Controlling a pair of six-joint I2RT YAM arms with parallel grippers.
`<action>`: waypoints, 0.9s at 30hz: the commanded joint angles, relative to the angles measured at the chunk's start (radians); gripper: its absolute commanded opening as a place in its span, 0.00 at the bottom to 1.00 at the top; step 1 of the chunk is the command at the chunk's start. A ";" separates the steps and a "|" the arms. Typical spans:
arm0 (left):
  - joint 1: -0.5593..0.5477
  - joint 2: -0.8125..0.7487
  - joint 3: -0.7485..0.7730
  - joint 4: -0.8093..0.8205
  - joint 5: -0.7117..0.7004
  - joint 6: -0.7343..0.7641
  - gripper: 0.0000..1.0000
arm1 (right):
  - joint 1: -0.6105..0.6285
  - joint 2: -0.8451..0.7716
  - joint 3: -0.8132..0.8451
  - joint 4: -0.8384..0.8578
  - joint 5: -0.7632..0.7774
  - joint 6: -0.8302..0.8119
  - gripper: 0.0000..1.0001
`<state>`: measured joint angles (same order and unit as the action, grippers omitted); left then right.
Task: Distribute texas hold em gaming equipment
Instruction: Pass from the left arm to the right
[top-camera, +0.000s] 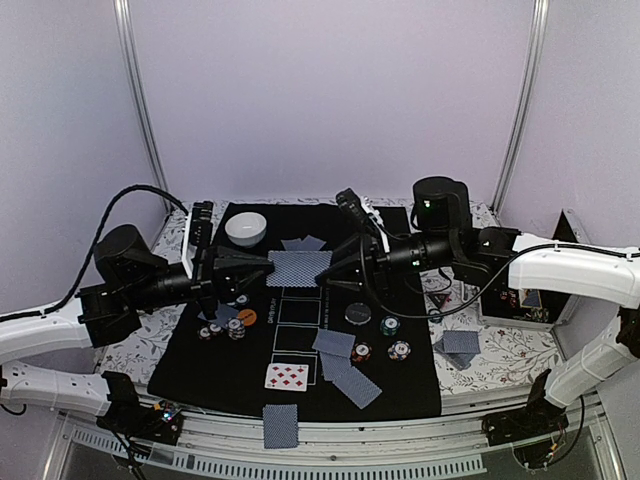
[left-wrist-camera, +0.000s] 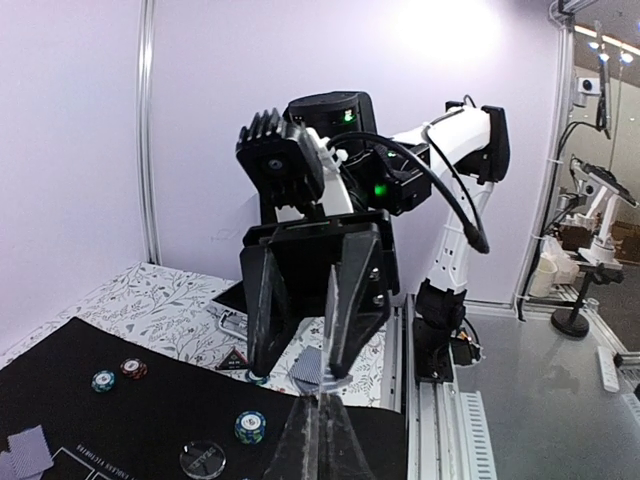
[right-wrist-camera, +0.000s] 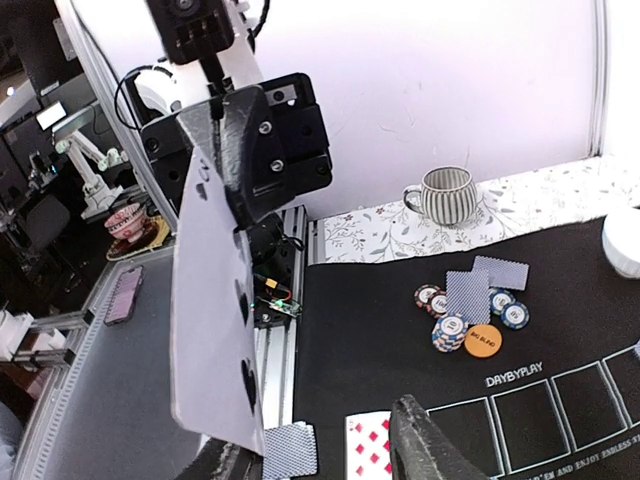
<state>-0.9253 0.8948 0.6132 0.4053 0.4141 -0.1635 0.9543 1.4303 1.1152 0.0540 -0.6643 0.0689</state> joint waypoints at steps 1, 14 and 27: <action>-0.012 -0.009 -0.017 0.032 0.039 -0.022 0.00 | -0.002 -0.001 0.014 0.032 -0.029 -0.008 0.29; -0.012 0.015 -0.011 -0.070 0.022 -0.037 0.00 | -0.002 -0.070 -0.036 -0.032 -0.005 -0.058 0.02; -0.013 0.132 0.261 -0.606 -0.093 0.216 0.71 | 0.057 -0.021 0.010 -0.412 0.134 -0.243 0.02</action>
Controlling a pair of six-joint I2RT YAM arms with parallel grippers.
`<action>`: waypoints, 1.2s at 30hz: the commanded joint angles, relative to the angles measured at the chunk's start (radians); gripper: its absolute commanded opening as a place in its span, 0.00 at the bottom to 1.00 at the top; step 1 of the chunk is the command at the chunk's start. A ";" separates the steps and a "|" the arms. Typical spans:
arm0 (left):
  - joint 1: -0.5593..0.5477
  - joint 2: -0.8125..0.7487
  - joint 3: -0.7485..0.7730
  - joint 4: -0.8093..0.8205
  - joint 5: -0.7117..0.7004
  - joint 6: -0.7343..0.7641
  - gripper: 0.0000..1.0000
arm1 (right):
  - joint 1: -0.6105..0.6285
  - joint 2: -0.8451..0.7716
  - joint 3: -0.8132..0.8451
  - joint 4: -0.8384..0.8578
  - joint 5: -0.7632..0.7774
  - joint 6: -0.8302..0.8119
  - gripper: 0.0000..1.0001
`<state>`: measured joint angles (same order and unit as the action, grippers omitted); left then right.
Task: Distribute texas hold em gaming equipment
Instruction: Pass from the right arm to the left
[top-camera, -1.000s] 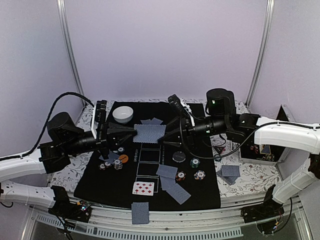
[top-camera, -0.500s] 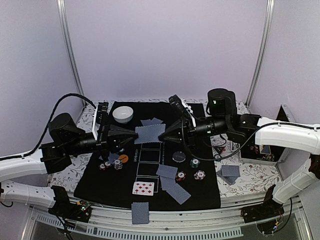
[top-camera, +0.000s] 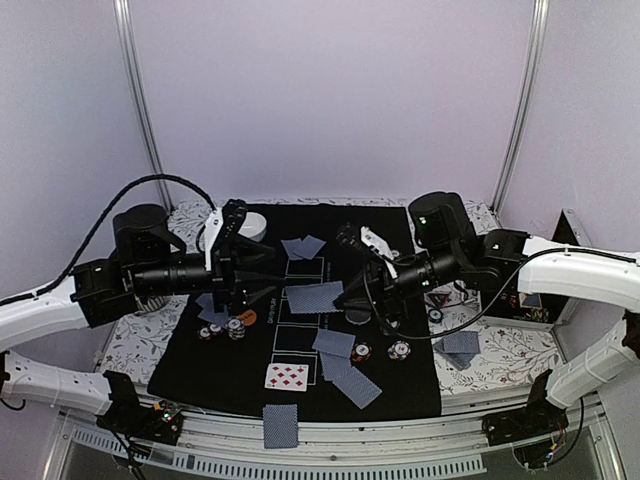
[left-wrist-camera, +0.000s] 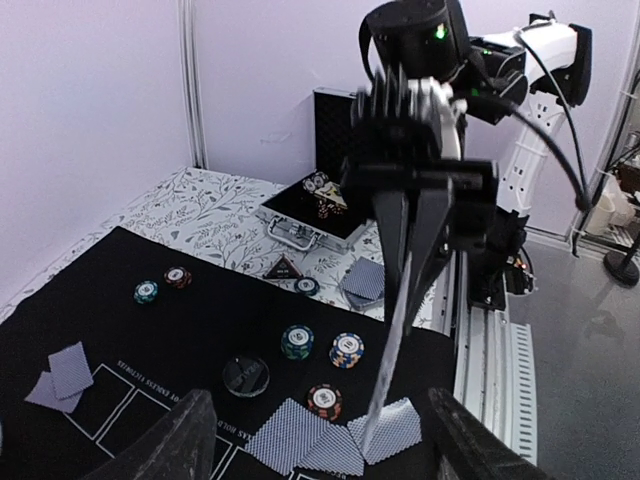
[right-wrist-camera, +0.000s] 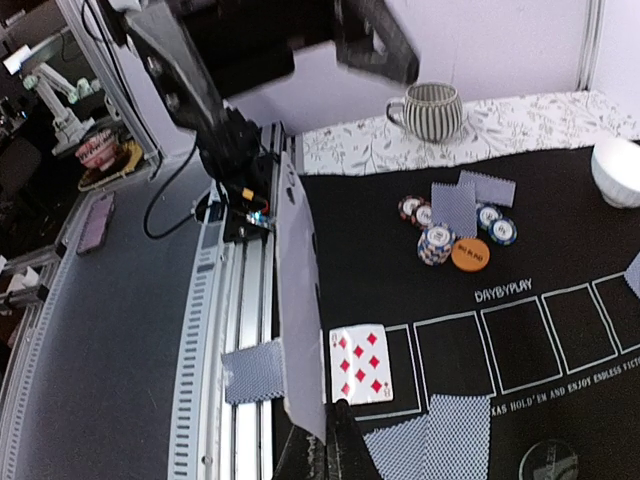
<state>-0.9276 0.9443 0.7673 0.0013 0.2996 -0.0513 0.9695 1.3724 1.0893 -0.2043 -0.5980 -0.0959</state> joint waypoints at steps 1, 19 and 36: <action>-0.012 0.105 0.128 -0.221 0.052 0.113 0.70 | 0.049 0.039 0.039 -0.153 0.069 -0.083 0.02; -0.022 0.226 0.206 -0.275 0.354 0.178 0.67 | 0.081 0.092 0.083 -0.160 0.105 -0.110 0.02; -0.068 0.299 0.258 -0.342 0.158 0.242 0.46 | 0.080 0.094 0.106 -0.179 0.121 -0.121 0.02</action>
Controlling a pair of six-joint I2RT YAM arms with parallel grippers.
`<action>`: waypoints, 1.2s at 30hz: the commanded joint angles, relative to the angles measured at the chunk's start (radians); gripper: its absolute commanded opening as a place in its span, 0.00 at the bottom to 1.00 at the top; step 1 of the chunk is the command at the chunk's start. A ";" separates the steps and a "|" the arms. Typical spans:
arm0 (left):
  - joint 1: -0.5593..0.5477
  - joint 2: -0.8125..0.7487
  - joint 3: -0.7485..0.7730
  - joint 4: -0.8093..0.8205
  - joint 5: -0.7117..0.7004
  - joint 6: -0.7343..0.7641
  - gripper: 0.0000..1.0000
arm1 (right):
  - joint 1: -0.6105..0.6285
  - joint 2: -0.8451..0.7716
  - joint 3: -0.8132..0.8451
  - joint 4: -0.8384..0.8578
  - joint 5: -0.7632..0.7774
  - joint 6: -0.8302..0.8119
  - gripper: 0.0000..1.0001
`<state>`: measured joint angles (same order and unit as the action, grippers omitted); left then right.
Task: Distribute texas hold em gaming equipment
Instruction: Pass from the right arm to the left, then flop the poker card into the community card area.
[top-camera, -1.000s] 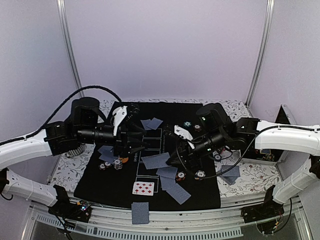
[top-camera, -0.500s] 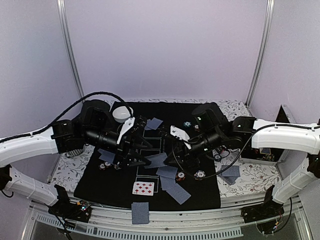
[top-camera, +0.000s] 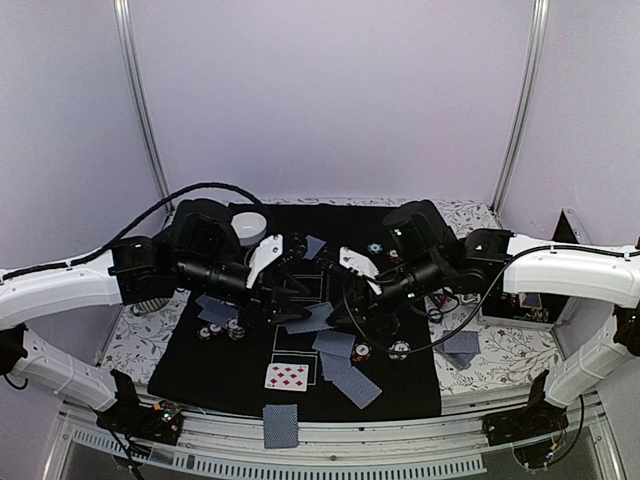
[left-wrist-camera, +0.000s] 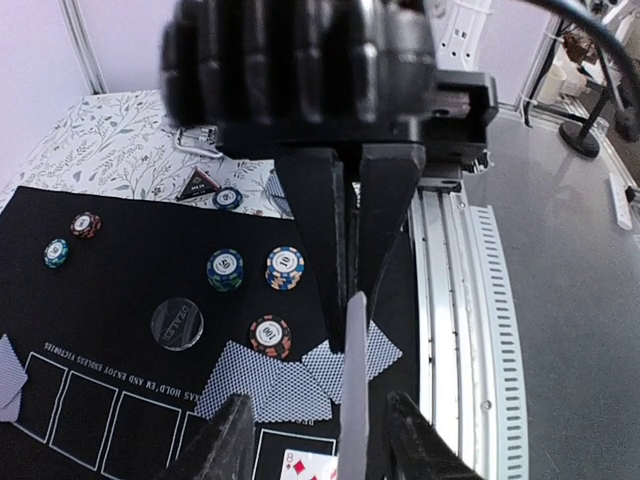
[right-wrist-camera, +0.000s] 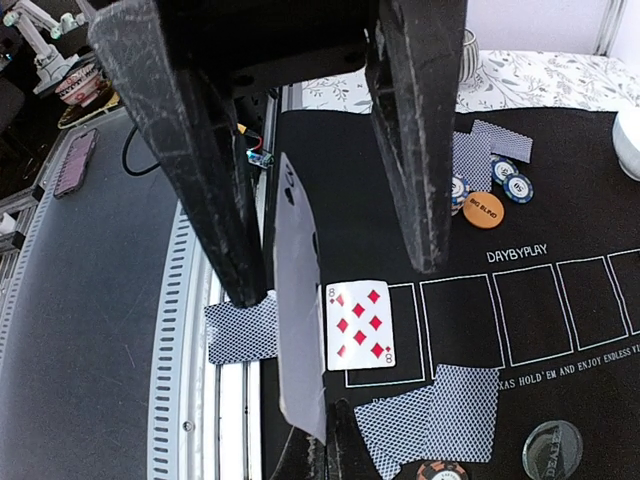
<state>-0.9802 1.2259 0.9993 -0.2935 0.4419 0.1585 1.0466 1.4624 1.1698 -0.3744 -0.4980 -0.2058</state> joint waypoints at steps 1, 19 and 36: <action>-0.016 0.021 0.024 -0.051 0.020 0.031 0.46 | 0.003 0.006 0.025 -0.008 0.022 -0.011 0.02; -0.116 0.117 -0.179 0.084 -0.767 0.468 0.00 | -0.156 -0.107 -0.100 0.032 0.113 0.101 0.61; -0.089 0.347 -0.336 0.505 -0.857 0.783 0.00 | -0.159 -0.163 -0.164 0.061 0.067 0.110 0.66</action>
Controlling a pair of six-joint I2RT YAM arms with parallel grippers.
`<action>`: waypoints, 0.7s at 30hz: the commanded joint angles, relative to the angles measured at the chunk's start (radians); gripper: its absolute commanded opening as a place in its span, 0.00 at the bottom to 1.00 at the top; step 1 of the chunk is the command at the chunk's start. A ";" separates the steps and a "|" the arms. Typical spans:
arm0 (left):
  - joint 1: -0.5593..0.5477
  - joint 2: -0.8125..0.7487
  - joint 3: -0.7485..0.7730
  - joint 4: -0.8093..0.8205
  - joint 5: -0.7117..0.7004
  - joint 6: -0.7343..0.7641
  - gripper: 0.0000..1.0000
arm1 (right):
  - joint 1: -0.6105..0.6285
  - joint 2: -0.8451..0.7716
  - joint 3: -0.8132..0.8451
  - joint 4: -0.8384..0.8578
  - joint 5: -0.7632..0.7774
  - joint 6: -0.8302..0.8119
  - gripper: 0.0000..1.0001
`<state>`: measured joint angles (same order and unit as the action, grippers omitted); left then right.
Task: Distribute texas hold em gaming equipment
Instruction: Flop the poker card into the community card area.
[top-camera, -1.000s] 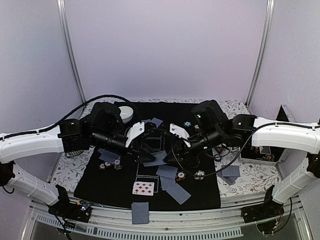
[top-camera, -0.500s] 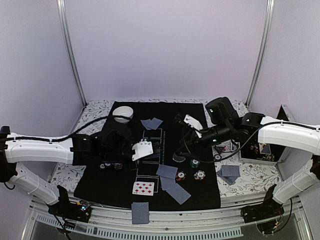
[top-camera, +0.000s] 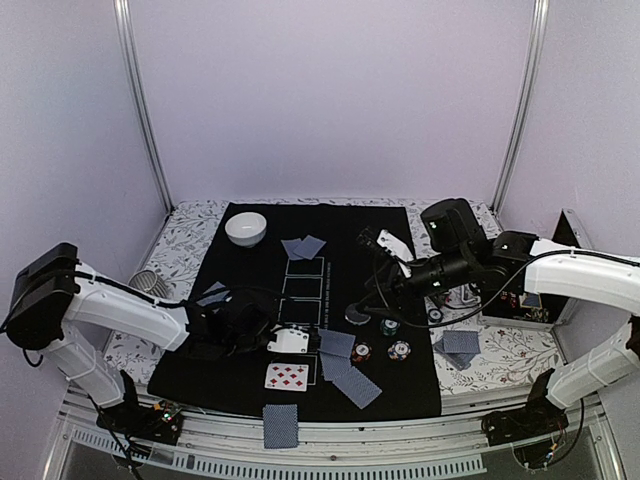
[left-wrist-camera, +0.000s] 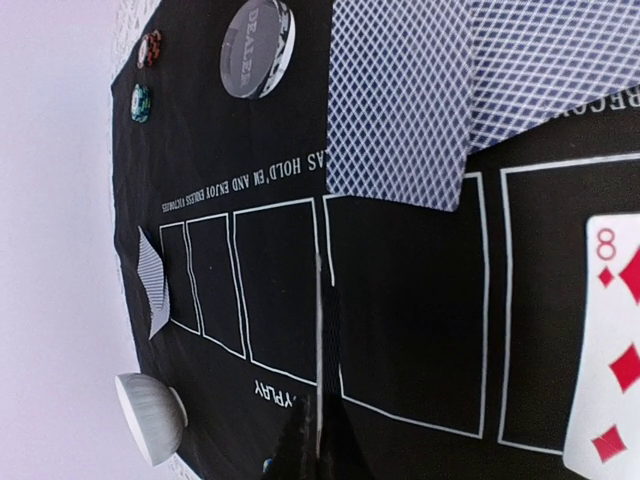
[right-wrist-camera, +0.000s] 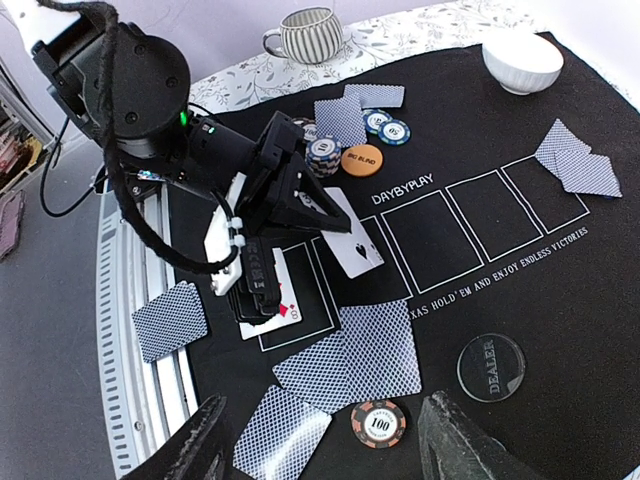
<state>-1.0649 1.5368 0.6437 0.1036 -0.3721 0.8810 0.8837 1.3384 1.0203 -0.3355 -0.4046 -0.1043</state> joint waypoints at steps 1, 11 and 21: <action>-0.004 0.043 0.018 0.113 -0.040 0.072 0.00 | 0.003 -0.043 -0.017 0.023 -0.027 0.010 0.66; -0.020 0.087 0.046 -0.055 0.044 0.018 0.13 | 0.004 -0.067 -0.034 0.030 -0.044 0.021 0.66; -0.056 -0.009 0.072 -0.177 0.011 -0.049 0.55 | 0.004 -0.058 -0.026 0.032 -0.057 0.023 0.66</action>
<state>-1.0939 1.5875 0.6918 -0.0139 -0.3492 0.8692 0.8837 1.2949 1.0000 -0.3264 -0.4423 -0.0895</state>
